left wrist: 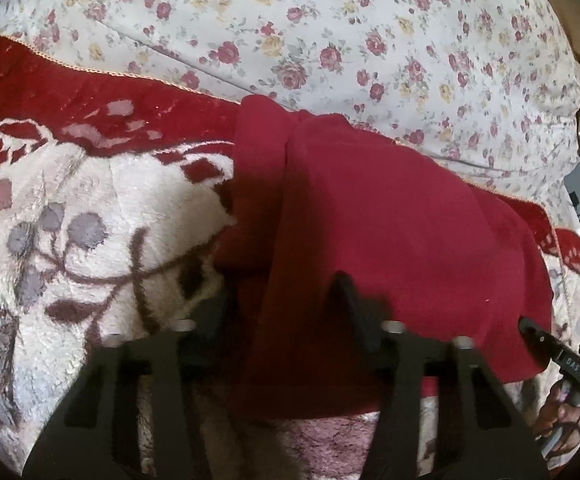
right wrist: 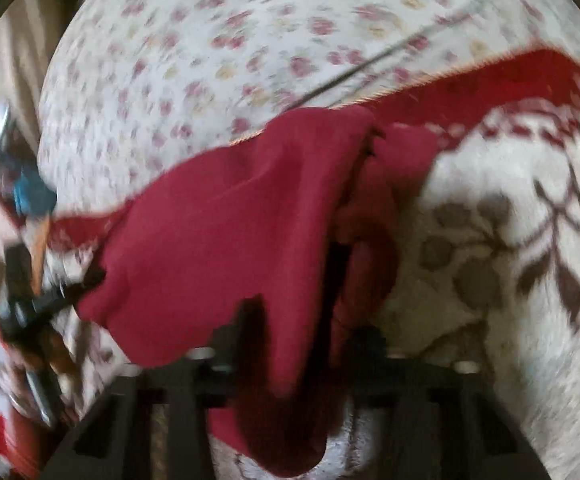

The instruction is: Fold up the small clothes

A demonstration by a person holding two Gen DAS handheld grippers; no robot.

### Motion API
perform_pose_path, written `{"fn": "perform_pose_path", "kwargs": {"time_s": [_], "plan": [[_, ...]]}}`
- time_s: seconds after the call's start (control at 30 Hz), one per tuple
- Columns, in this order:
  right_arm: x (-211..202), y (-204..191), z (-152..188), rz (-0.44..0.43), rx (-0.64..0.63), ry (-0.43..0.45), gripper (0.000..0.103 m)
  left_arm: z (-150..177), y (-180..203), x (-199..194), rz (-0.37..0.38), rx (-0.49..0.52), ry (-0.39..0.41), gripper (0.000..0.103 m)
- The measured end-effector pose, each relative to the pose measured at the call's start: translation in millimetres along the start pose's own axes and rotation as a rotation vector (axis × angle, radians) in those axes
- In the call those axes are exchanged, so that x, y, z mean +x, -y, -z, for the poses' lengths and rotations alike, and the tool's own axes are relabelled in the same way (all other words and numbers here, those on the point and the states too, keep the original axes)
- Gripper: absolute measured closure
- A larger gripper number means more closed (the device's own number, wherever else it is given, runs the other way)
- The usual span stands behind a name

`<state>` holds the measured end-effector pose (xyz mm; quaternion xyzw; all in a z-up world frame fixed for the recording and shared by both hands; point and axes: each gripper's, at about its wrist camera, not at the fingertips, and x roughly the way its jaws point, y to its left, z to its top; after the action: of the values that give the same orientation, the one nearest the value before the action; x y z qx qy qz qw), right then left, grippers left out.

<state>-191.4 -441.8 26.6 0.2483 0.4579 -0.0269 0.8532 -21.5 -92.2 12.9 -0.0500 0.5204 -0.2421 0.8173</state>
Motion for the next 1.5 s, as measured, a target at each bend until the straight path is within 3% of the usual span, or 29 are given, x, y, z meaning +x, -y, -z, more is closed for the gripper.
{"fn": "perform_pose_path", "kwargs": {"time_s": [0.03,0.13,0.27,0.43,0.5,0.53,0.6,0.73,0.77,0.97,1.13,1.33,1.5], "plan": [[-3,-2,-1,0.014,-0.011,0.010,0.087,-1,0,-1,0.018,-0.004,-0.007,0.085],[-19,-12,-6,0.048,-0.060,0.038,0.089,3,8,-16,0.021,0.003,0.005,0.092],[-31,-10,-17,0.073,-0.077,0.048,0.090,15,2,-43,0.112,-0.036,-0.017,0.093],[-12,11,-15,0.053,-0.010,-0.027,0.090,16,-17,-44,0.080,-0.052,-0.037,0.094],[-14,14,-15,0.062,0.018,-0.036,0.086,15,-23,-40,0.105,-0.083,-0.058,0.094],[-19,14,-17,0.070,0.036,-0.020,0.078,15,-23,-40,0.105,-0.083,-0.057,0.094],[-37,10,-22,0.106,0.057,0.048,0.071,13,-18,-43,0.074,-0.054,-0.037,0.091],[-53,-29,-48,0.055,-0.033,0.132,0.055,13,-6,-48,-0.044,0.019,0.023,0.062],[-47,-42,-56,0.035,-0.066,0.124,0.054,14,-6,-47,-0.057,0.025,0.028,0.057],[38,-127,-87,-0.059,-0.248,-0.034,0.054,15,-9,-35,-0.066,0.024,0.001,0.052],[118,-176,-108,-0.188,-0.186,-0.171,0.054,11,-15,-27,-0.062,-0.012,-0.011,0.043],[183,-228,-91,0.032,-0.392,-0.216,0.054,9,-11,-23,-0.069,-0.002,-0.010,0.042],[191,-228,-95,0.034,-0.399,-0.201,0.051,9,-14,-21,-0.058,-0.003,-0.006,0.040]]}}
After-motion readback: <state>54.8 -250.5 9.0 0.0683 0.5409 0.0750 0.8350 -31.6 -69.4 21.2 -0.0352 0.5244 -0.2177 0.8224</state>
